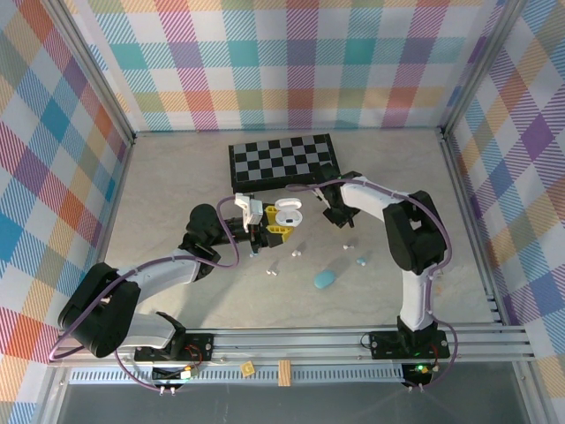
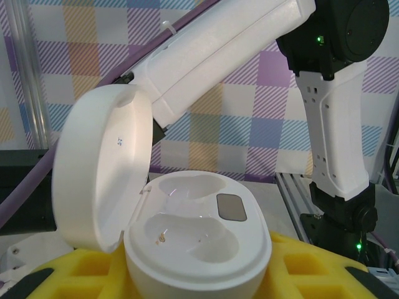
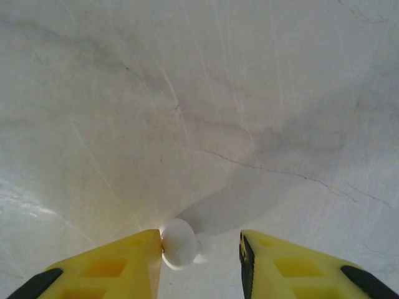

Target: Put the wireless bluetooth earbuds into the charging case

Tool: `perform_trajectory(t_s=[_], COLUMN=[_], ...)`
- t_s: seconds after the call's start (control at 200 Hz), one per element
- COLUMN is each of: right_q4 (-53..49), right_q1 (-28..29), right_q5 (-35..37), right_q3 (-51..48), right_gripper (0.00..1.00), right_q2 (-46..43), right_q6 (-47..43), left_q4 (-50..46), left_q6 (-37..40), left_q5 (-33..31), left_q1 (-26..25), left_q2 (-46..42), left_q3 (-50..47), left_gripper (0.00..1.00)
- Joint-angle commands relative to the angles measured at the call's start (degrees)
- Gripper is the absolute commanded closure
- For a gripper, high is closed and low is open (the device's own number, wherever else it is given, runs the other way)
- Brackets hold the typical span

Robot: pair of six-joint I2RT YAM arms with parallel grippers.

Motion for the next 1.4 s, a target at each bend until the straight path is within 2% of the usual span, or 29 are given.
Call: perform_trajectory(t_s=[0.0, 0.515, 0.785, 0.905, 1.09, 1.4], right_q4=[-2.3, -6.0, -7.0, -6.7, -4.8, 0.4], right_q1=[0.6, 0.9, 0.8, 0.8, -0.1, -6.4], right_q5=[0.7, 1.4, 1.0, -0.3, -9.7, -36.6], right_q3=[1.9, 2.8, 3.4, 3.3, 1.5, -6.8], right_gripper=[0.67, 0.67, 0.77, 0.77, 0.76, 0.76], right_q2=[1.6, 3.7, 4.4, 3.2, -2.4, -16.5], right_q6=[-1.6, -0.6, 0.4, 1.4, 4.8, 16.0], left_q4=[0.6, 0.3, -0.1, -0.5, -0.7, 1.7], left_q6=[1.4, 1.6, 1.7, 1.9, 2.3, 2.2], left_q5=[1.5, 1.7, 1.9, 1.8, 1.4, -0.1], left_q1=[0.7, 0.7, 0.7, 0.7, 0.7, 1.3], left_q2=[-1.3, -1.0, -1.4, -1.7, -1.9, -0.4], left_q3=[-0.4, 0.1, 0.2, 0.0, -0.2, -1.6], left_gripper=[0.62, 0.62, 0.62, 0.62, 0.62, 0.61])
